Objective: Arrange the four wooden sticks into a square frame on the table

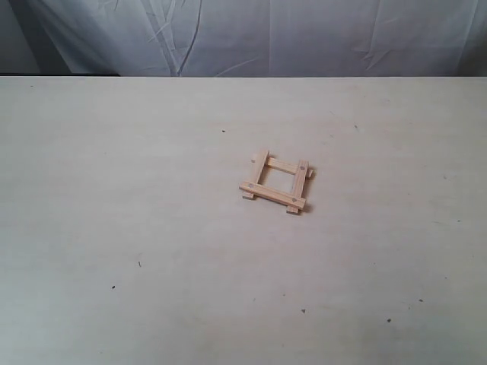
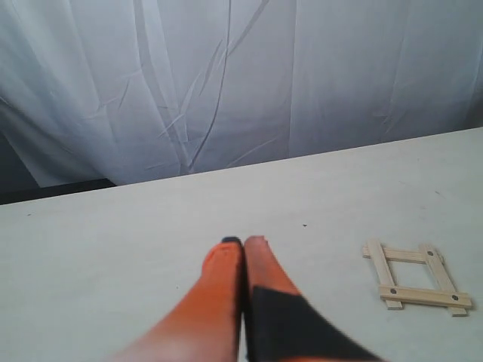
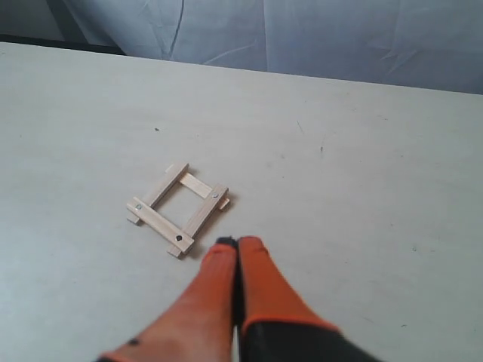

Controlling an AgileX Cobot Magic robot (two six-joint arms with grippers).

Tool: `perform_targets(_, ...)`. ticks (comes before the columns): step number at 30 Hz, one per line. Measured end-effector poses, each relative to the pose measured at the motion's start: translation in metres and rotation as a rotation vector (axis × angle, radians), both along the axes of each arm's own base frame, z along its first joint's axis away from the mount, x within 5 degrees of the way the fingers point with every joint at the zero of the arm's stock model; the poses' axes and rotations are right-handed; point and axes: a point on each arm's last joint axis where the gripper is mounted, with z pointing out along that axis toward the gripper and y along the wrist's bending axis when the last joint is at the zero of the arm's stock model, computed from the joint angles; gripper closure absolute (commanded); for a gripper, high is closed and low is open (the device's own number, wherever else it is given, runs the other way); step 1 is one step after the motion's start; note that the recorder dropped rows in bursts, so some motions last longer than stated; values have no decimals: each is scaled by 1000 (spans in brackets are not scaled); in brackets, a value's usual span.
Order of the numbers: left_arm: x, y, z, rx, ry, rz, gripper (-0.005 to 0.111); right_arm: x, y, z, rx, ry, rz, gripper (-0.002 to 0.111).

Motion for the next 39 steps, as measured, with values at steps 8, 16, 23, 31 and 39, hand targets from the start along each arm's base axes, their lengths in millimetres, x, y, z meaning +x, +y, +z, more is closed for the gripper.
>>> perform_targets(8, 0, 0, 0, 0, 1, 0, 107, -9, -5, -3, 12, -34, -15, 109)
perform_targets(16, 0, 0, 0, 1, 4, 0, 107, -26, -30, -45, 33, -140, -234, 109)
perform_targets(23, 0, 0, 0, 1, 4, 0, 107, -50, -43, -99, 25, -166, -397, 109)
perform_targets(31, 0, 0, 0, 7, 3, 1, 107, -59, -43, -127, 27, -191, -415, 109)
perform_targets(39, 0, 0, 0, 7, 3, 1, 107, -57, -44, -139, 15, -182, -415, 109)
